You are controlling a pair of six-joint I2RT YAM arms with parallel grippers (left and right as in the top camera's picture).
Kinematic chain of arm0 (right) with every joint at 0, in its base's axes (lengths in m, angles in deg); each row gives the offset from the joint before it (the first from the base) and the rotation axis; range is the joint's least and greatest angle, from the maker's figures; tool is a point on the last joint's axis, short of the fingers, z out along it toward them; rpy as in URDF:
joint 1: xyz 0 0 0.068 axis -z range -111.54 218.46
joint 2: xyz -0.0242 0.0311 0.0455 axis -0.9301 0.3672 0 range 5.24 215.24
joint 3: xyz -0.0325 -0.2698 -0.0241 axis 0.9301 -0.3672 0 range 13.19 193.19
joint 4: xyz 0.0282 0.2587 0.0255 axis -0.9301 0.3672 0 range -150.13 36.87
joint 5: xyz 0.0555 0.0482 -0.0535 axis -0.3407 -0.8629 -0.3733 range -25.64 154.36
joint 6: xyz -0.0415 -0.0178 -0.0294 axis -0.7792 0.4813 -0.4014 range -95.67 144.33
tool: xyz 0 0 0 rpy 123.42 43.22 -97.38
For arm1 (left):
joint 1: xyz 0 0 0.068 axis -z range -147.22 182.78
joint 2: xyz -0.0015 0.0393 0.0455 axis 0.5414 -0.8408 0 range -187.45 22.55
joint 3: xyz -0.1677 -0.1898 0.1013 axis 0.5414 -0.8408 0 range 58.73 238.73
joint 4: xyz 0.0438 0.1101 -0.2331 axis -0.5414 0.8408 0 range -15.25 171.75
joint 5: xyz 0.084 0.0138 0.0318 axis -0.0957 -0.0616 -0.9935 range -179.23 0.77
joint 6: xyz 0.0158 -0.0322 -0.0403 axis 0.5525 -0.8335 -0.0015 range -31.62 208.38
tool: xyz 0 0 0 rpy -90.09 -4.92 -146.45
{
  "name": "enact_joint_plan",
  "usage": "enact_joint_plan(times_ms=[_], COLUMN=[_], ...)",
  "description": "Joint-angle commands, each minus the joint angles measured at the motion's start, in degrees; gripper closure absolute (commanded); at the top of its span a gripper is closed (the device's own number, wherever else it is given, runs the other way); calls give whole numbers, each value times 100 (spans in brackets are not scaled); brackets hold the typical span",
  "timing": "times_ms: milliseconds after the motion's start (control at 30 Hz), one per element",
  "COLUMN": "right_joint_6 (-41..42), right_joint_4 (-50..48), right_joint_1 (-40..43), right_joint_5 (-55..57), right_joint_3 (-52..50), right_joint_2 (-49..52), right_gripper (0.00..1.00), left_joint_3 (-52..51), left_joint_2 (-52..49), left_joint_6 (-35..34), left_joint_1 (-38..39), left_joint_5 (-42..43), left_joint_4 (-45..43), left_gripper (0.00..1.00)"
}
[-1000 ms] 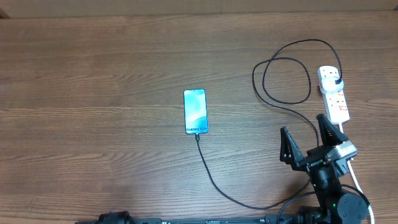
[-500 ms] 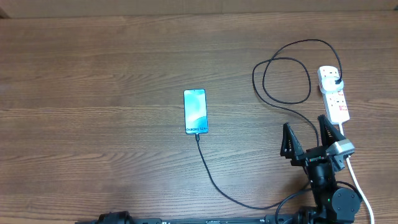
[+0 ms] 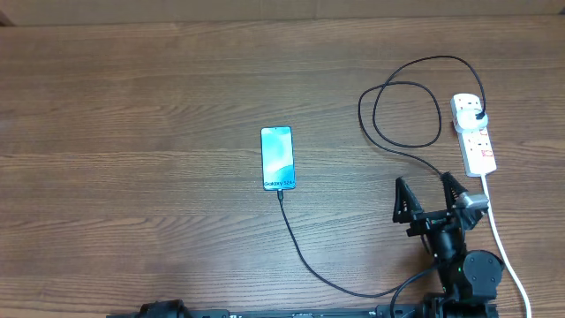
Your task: Plug charger to phone and switch on socket
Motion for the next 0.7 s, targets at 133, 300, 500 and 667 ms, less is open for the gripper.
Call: enact_joint_plan(times_ms=[133, 300, 500, 667], right_joint_6=[-205, -367, -321, -323], right_joint_4=[0, 4, -2, -9], right_joint_1=[-37, -37, -26, -26], right_joint_5=[125, 120, -4, -2], right_joint_3=[-63, -63, -63, -61], right_joint_2=[-52, -52, -52, -52], right_gripper=[0, 0, 0, 0], left_joint_3=[-4, -4, -4, -4], left_joint_2=[59, 59, 59, 59], left_joint_6=[-74, -74, -76, -74], left_joint_1=[-22, -22, -22, -22], left_joint_5=[-55, -55, -55, -55], left_joint_4=[-11, -11, -11, -11], left_gripper=[0, 0, 0, 0])
